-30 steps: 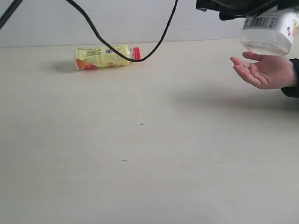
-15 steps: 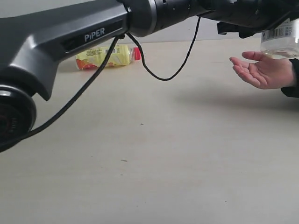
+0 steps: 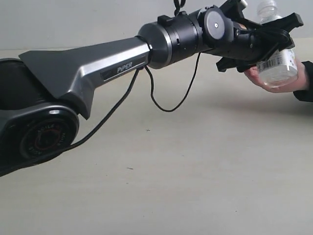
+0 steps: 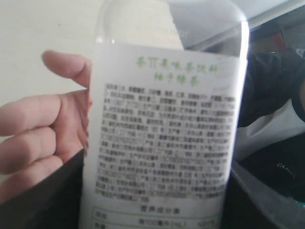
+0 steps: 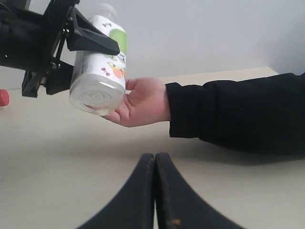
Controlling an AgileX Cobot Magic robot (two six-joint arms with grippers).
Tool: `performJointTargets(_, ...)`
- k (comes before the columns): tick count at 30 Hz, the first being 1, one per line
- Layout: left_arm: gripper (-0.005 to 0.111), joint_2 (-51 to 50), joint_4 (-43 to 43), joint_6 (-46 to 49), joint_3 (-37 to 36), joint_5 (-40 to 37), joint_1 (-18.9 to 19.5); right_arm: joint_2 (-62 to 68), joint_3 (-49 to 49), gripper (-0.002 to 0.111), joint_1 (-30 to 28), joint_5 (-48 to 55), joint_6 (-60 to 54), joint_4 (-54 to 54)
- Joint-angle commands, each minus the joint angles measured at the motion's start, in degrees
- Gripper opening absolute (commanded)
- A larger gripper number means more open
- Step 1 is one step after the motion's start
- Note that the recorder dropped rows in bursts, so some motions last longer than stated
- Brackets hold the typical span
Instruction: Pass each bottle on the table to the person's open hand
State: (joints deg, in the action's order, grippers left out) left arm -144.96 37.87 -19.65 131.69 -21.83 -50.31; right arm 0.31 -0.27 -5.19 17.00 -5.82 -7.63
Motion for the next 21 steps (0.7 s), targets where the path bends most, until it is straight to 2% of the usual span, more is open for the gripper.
performJointTargets(1,0.000,-1.0,3.8,-0.7,0.5,2.7,0.1,-0.3,0.3,0.000,0.2,-0.4,0.0,0.1)
performJointTargets(21,0.000,-3.7,6.9,0.0,0.5,3.7,0.6,-0.3,0.3,0.000,0.2,-0.4,-0.2,0.1)
